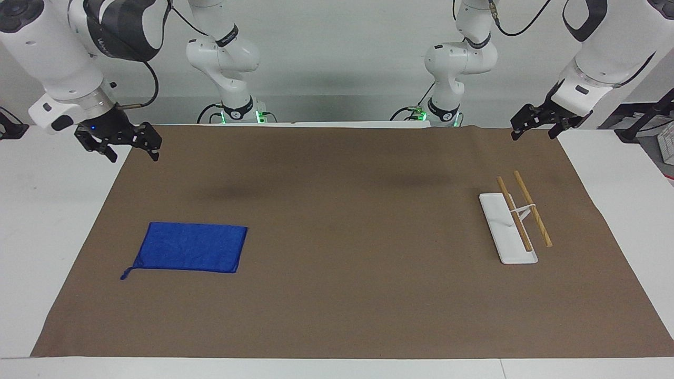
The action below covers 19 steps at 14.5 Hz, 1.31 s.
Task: Right arm passes towel to left arm to hang
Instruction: 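Move the right gripper down onto the blue towel's near edge, then grasp the blue towel edge with the right gripper and lift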
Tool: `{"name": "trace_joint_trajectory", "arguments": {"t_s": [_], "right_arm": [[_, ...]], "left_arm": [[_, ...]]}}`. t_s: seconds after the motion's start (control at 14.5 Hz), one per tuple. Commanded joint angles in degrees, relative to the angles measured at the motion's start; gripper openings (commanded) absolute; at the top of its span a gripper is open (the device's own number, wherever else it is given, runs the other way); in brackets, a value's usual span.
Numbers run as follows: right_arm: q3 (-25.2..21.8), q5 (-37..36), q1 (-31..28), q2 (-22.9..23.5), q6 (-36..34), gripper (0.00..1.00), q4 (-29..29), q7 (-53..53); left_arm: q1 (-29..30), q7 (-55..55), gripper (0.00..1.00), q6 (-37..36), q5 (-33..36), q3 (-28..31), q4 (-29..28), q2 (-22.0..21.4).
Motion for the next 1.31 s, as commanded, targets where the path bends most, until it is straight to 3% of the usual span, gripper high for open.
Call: {"name": "trace_joint_trajectory", "arguments": {"t_s": [0.0, 0.48, 0.76, 1.24], "right_arm": [[0.59, 0.39, -0.51, 1.76, 9.3, 1.0, -5.57, -0.81], [1.91, 0.39, -0.86, 9.22, 35.59, 1.0, -18.33, -0.81], [2.0, 0.48, -1.21, 15.37, 41.15, 1.0, -18.43, -1.16], [2.0, 0.48, -1.56, 19.6, 44.58, 1.0, -18.87, -3.26]], "left_arm": [[0.58, 0.41, 1.0, 0.57, -0.14, -0.35, -1.05, -1.13], [0.58, 0.41, 1.0, 0.66, -0.14, -0.35, -1.05, -1.13], [0.58, 0.41, 1.0, 0.66, -0.14, -0.35, -1.05, -1.13], [0.58, 0.41, 1.0, 0.57, -0.14, -0.35, -1.05, -1.13]]}}
